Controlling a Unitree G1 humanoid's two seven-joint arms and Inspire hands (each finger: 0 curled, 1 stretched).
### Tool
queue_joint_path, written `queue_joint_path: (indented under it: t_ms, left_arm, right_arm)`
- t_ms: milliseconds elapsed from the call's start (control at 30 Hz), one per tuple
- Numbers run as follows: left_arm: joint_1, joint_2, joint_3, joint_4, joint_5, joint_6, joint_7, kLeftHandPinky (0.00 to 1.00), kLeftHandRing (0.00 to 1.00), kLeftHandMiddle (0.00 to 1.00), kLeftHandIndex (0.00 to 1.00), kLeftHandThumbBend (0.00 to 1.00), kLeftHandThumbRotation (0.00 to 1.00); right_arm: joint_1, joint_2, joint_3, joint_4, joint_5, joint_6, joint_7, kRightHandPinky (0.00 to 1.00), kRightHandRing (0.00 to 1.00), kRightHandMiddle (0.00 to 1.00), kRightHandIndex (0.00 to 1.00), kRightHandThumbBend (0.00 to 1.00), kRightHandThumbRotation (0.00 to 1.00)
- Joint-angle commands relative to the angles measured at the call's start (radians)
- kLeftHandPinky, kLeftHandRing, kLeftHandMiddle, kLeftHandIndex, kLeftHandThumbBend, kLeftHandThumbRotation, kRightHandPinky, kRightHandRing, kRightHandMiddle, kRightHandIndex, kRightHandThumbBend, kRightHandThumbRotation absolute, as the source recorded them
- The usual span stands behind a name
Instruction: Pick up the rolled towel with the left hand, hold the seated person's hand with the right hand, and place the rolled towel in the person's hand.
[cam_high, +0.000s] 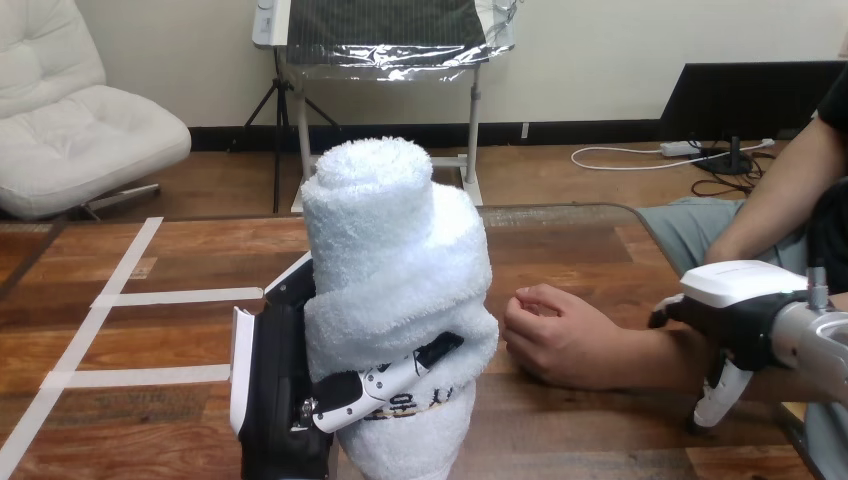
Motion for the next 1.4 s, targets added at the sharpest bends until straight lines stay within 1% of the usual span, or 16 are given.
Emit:
queue_joint_path:
  t_ms: [0,167,333,500,767,1067,1300,1367]
  left_arm:
    - [0.003,-0.042,0.002,-0.061,-0.013,-0.014,-0.003,0.27,0.34,0.42,0.48,0.62,0.00]
    - [0.004,-0.041,0.001,-0.062,-0.016,-0.012,-0.007,0.27,0.34,0.42,0.48,0.62,0.00]
    - [0.005,-0.041,0.003,-0.063,-0.010,-0.011,-0.006,0.27,0.34,0.42,0.48,0.62,0.00]
    - [0.006,-0.042,0.002,-0.063,-0.012,-0.013,-0.007,0.27,0.34,0.42,0.48,0.61,0.00]
    - [0.005,-0.042,0.005,-0.065,-0.009,-0.012,-0.005,0.27,0.35,0.42,0.49,0.61,0.00]
    - [0.007,-0.042,0.007,-0.072,-0.009,-0.008,-0.004,0.27,0.34,0.42,0.49,0.61,0.00]
    - [0.007,-0.041,0.007,-0.073,-0.016,-0.013,-0.007,0.27,0.34,0.42,0.49,0.61,0.00]
    - [0.007,-0.041,0.006,-0.074,-0.018,-0.013,-0.008,0.27,0.35,0.42,0.49,0.61,0.00]
  right_arm:
    - [-0.080,0.016,0.001,0.003,-0.021,0.049,-0.010,0.89,0.94,0.95,0.90,0.73,0.18]
    - [-0.083,0.022,0.011,0.009,-0.033,0.091,-0.001,0.87,0.94,0.95,0.90,0.70,0.20]
    - [-0.094,0.032,0.023,0.024,-0.043,0.138,0.018,0.86,0.93,0.95,0.91,0.68,0.23]
    - [-0.106,0.034,0.038,0.037,-0.047,0.162,0.028,0.81,0.92,0.95,0.91,0.66,0.26]
    - [-0.118,0.034,0.051,0.064,-0.025,0.164,0.020,0.75,0.87,0.91,0.90,0.64,0.27]
    - [-0.137,0.044,0.064,0.100,-0.019,0.151,0.017,0.75,0.84,0.88,0.89,0.64,0.28]
    - [-0.164,0.055,0.089,0.144,-0.018,0.144,0.022,0.77,0.84,0.88,0.88,0.63,0.28]
    - [-0.169,0.057,0.095,0.153,-0.016,0.142,0.022,0.75,0.82,0.87,0.87,0.63,0.29]
